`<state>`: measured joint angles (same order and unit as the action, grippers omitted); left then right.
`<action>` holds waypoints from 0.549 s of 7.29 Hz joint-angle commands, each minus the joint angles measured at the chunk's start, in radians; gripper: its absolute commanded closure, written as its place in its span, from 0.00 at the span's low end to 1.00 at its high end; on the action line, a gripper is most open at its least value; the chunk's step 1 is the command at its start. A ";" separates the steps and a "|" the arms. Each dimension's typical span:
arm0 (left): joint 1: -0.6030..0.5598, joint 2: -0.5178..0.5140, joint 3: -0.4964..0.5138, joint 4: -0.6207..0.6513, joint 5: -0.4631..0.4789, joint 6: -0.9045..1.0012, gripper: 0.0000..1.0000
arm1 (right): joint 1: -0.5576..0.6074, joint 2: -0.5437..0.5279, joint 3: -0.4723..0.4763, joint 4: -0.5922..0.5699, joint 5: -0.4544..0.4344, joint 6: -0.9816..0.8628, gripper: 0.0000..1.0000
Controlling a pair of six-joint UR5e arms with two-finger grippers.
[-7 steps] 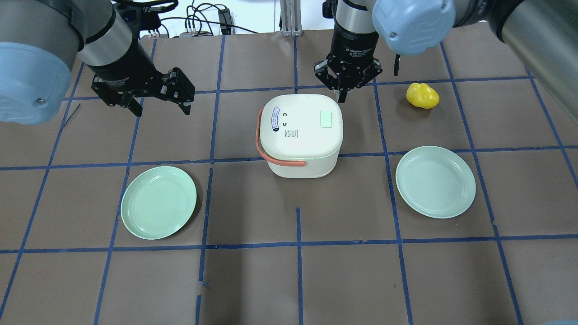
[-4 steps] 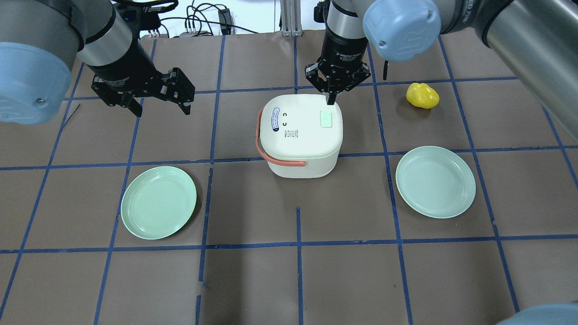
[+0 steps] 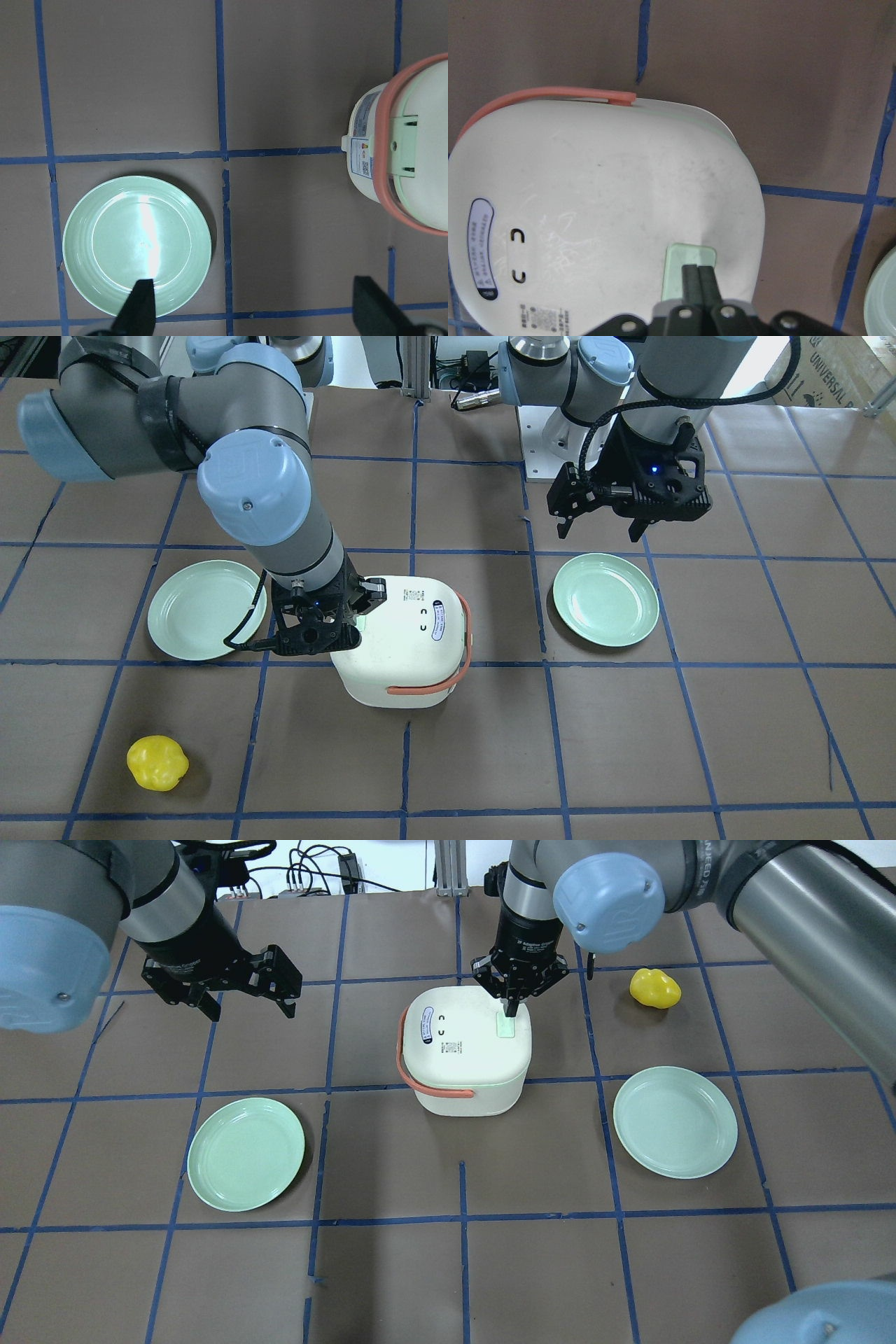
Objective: Press rice cooker button
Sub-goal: 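Lower the right gripper onto the green button on the cooker lid, then press the green lid button down with the closed right gripper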
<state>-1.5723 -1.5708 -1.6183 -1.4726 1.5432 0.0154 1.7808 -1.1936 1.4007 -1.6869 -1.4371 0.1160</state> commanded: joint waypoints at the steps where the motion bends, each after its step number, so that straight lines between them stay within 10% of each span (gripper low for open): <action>1: 0.000 0.000 0.000 0.000 0.000 0.000 0.00 | -0.001 0.002 0.014 -0.019 0.000 0.002 0.92; 4: 0.000 0.000 0.000 0.000 0.000 0.000 0.00 | 0.000 -0.003 0.015 -0.019 0.000 0.007 0.92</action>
<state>-1.5723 -1.5708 -1.6184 -1.4726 1.5432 0.0154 1.7796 -1.1937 1.4138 -1.7055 -1.4373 0.1208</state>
